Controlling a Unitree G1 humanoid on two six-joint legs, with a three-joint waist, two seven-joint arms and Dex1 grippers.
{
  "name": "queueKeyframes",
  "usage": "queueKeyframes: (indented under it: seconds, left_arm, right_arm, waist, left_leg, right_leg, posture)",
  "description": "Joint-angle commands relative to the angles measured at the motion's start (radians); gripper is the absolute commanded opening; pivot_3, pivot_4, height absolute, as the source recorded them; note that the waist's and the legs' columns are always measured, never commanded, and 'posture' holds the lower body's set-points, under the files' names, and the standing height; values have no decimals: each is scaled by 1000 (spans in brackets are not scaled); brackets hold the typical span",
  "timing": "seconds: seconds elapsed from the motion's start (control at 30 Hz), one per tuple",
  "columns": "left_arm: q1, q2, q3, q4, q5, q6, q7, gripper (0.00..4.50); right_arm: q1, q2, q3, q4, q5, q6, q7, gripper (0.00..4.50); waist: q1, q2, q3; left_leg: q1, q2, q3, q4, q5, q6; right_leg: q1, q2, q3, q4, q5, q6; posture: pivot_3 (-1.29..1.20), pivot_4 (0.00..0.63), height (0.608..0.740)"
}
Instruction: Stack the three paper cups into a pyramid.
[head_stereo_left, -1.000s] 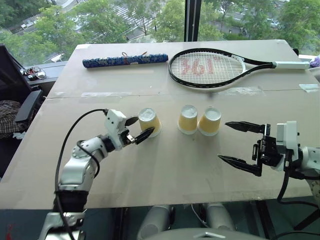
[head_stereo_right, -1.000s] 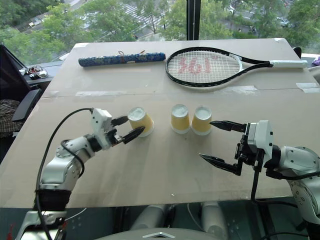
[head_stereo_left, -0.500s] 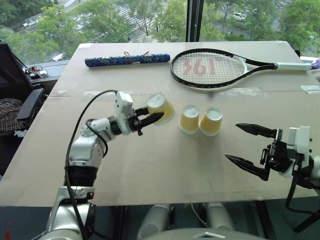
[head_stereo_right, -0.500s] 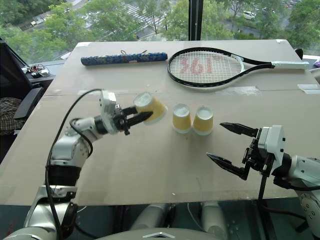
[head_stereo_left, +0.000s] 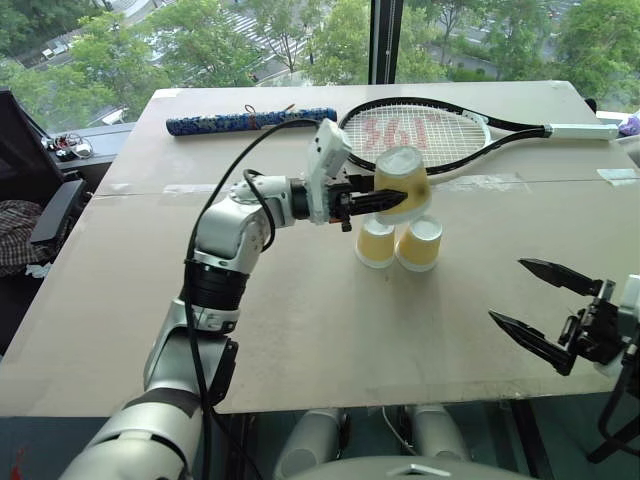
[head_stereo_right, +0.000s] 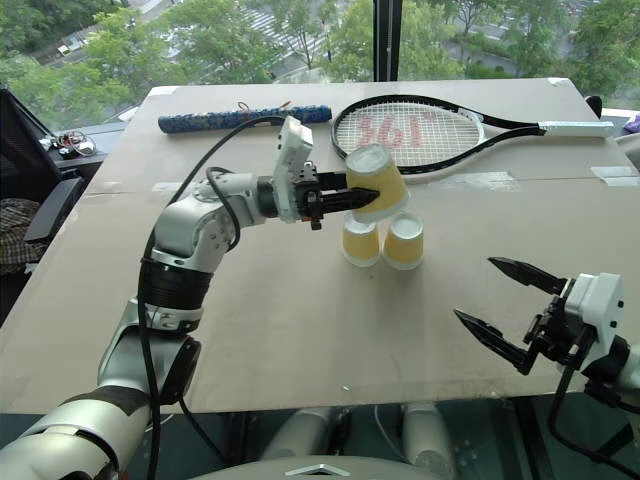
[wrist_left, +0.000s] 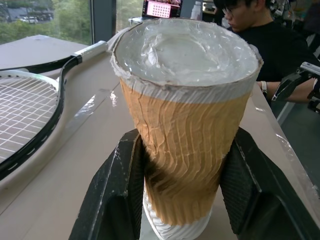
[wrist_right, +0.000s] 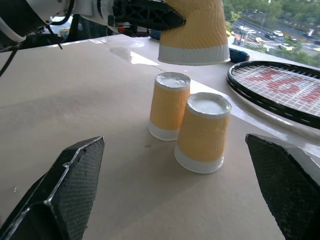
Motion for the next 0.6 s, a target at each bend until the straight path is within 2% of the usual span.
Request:
queueKeyframes:
  seconds: [0.03,0.27,0.43,0.6]
  left_arm:
    - [-27,-19,-13,28,43,-46,-9,1703]
    - [-13,-40,-23,57,90,-72,-6,1703]
    - [-17,-52,-16,69,105,-82,-2,1703]
    - [-18,-55,-12,76,111,-83,-7,1703]
  right_arm:
    - [12,12,-71,-11,32,-32,-3,4500]
    - [-18,35,-87,-29,111,-11,-52,4500]
    - [-173,-87,-93,123,174,135,-103,4500]
    - [-304,-218,-95,290,157,119,87,4500]
  waist:
    - [0,0,0]
    - [2,0,0]
    - [-1,0,0]
    - [4,-1,1]
  left_leg:
    - [0,0,0,0,0,0]
    - [1,0,1,0,0,0]
    - [1,0,2,1,0,0]
    - [1,0,2,1,0,0]
  right_leg:
    - [0,0,0,0,0,0]
    - [0,0,1,2,0,0]
    - [0,0,2,2,0,0]
    - [0,0,1,3,0,0]
  posture:
    - [0,150,740]
    - [0,150,740]
    - [0,150,740]
    - [0,150,740]
